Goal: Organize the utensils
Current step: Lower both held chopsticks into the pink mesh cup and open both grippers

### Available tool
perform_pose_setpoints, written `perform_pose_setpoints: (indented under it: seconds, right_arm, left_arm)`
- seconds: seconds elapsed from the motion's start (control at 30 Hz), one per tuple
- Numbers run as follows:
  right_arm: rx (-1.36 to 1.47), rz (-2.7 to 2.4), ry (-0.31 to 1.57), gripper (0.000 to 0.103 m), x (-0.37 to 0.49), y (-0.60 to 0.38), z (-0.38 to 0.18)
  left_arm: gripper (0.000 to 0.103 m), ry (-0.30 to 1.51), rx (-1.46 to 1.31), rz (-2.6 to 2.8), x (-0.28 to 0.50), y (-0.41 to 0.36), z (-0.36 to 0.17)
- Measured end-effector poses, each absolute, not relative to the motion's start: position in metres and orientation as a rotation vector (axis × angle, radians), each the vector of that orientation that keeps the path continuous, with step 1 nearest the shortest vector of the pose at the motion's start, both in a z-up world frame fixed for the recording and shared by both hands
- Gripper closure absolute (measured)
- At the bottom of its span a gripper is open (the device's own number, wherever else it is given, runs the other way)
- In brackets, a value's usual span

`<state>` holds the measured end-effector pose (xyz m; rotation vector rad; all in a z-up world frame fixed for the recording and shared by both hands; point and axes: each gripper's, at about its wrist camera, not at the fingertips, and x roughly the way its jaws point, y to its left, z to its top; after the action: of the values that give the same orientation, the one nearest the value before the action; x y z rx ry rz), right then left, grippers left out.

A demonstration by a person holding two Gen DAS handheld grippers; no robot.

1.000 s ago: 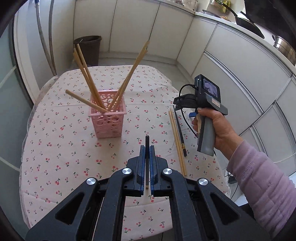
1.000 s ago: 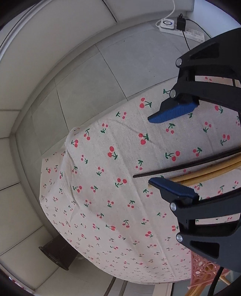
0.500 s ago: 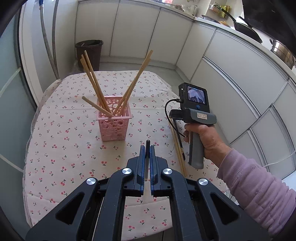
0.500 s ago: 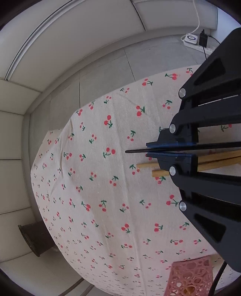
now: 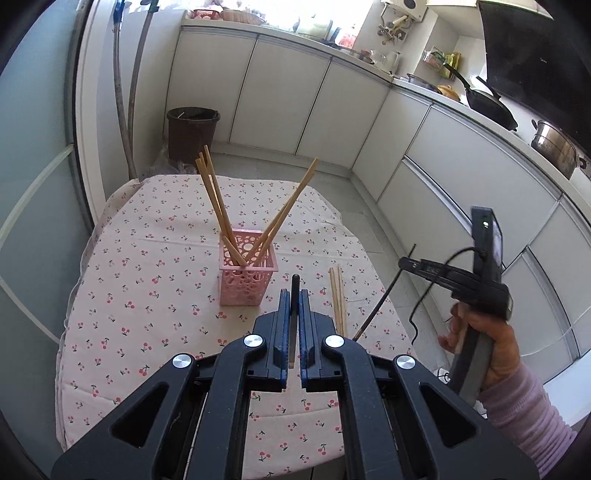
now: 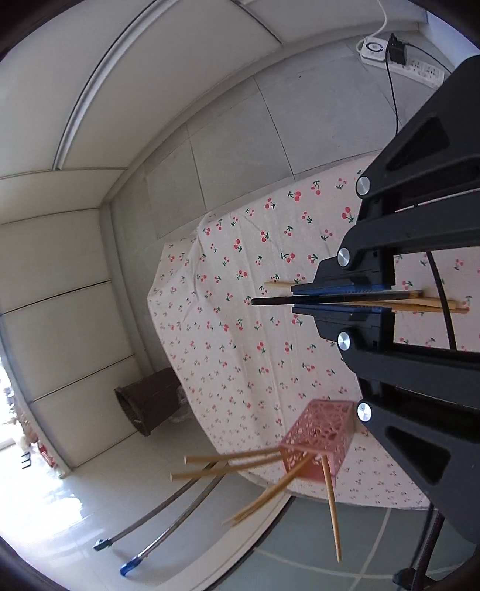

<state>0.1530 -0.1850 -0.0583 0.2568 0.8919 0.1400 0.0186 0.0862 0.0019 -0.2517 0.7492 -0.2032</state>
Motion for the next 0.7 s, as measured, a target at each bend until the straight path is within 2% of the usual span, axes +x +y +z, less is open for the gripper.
perform_pose_setpoints:
  seconds: [0.23, 0.7]
  right_arm:
    - [0.302, 0.229, 0.743, 0.098, 0.117, -0.183, 0.001]
    - [0.406, 0.402, 0.618, 0.098, 0.142, -0.157, 0.07]
  left_arm:
    - [0.099, 0.68, -0.293, -0.183, 0.015, 0.095, 0.025]
    - [0.099, 0.514, -0.306, -0.111, 0.058, 0.107, 0.096]
